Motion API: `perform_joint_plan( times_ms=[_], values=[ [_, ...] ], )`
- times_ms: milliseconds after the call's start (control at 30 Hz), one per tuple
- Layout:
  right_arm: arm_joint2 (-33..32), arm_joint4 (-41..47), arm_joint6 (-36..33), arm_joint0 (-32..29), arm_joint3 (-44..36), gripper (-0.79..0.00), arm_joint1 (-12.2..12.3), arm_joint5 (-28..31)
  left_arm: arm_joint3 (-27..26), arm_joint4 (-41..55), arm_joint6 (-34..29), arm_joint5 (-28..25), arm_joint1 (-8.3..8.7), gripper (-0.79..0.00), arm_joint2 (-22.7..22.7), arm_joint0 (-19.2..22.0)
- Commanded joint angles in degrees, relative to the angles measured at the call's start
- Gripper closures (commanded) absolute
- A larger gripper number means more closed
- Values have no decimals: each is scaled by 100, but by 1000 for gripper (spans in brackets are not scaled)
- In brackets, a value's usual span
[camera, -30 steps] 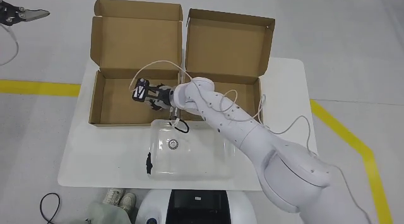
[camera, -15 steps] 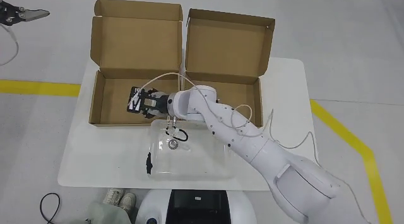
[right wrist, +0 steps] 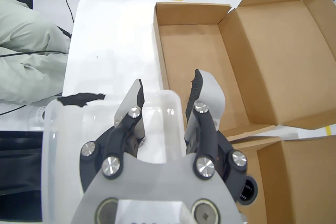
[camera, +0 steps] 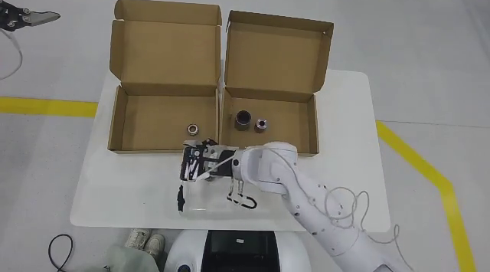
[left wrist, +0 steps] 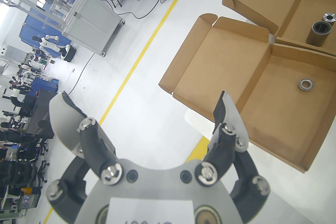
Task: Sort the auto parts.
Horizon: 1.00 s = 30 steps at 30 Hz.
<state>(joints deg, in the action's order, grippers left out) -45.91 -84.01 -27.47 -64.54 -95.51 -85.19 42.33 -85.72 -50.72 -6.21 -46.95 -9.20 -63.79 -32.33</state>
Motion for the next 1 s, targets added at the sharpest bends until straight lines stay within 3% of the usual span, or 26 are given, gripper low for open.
perform_joint_plan(
  times_ms=[0, 333, 567, 633, 967],
  values=[
    [-109, -91, -17, -272, -167, -326, 81, 105, 0, 0, 0, 0, 0, -785, 0, 0],
    [-201, -413, 239, -788, 27, -336, 280, 335, 0, 0, 0, 0, 0, -785, 0, 0],
    [67, -603, 202, -579, 558, -388, 255, 146, 0, 0, 0, 0, 0, -785, 0, 0],
    [131, -616, 217, -519, 678, -471, 240, 42, 0, 0, 0, 0, 0, -785, 0, 0],
    [333, -726, 328, -337, 1146, -459, 210, -256, 0, 0, 0, 0, 0, -785, 0, 0]
  ],
)
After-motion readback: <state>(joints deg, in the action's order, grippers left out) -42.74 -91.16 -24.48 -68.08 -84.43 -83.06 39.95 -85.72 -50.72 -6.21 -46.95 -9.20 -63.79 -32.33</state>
